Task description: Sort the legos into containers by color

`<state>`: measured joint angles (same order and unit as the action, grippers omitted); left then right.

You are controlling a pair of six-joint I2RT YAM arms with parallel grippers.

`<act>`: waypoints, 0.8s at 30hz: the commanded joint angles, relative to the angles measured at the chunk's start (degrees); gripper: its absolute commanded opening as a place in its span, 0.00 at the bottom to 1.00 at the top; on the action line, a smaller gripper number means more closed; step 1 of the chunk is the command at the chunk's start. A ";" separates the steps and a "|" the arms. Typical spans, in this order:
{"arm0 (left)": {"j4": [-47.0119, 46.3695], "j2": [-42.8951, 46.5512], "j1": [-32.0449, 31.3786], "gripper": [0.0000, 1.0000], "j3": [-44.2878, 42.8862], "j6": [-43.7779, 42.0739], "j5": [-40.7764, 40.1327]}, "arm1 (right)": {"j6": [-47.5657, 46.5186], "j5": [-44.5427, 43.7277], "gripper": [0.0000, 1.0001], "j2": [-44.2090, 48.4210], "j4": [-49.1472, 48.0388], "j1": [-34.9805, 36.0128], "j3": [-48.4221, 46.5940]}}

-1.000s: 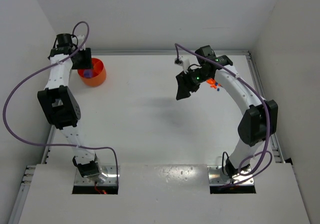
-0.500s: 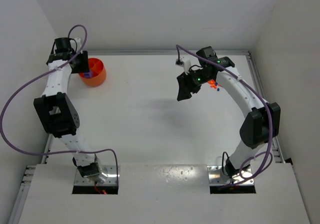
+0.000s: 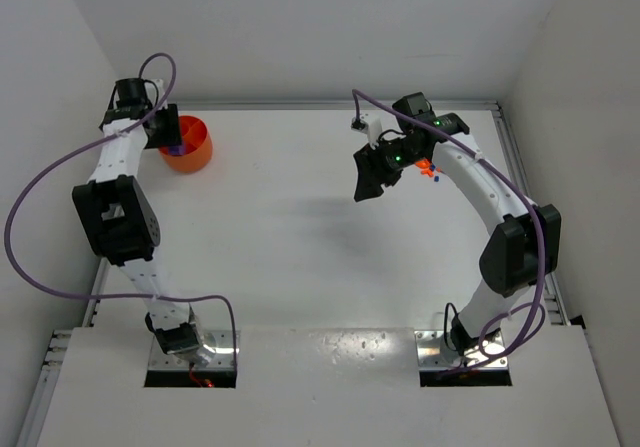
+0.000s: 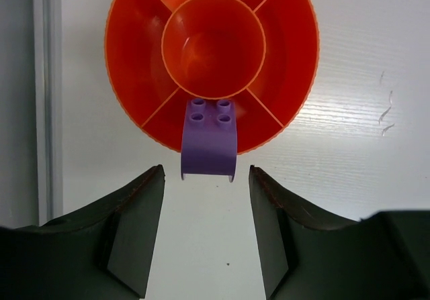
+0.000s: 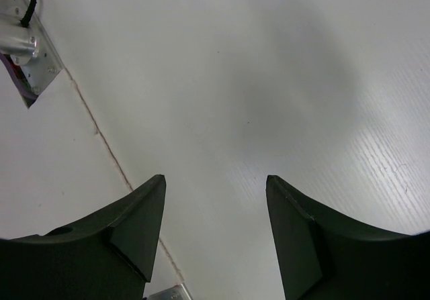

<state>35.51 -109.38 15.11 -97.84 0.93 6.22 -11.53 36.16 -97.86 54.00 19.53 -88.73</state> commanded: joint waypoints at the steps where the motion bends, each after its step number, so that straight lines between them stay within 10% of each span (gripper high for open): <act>1: -1.75 -0.92 0.71 0.59 -2.18 1.53 -0.77 | 0.46 0.66 0.62 0.57 -1.09 -0.28 -1.45; 24: -2.81 -4.26 0.71 0.35 -3.85 1.53 -0.24 | 0.46 0.66 0.62 0.04 -1.09 -0.28 -1.45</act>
<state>34.06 -112.66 15.11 -99.70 2.02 5.78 -11.53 36.16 -97.91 54.00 19.53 -88.73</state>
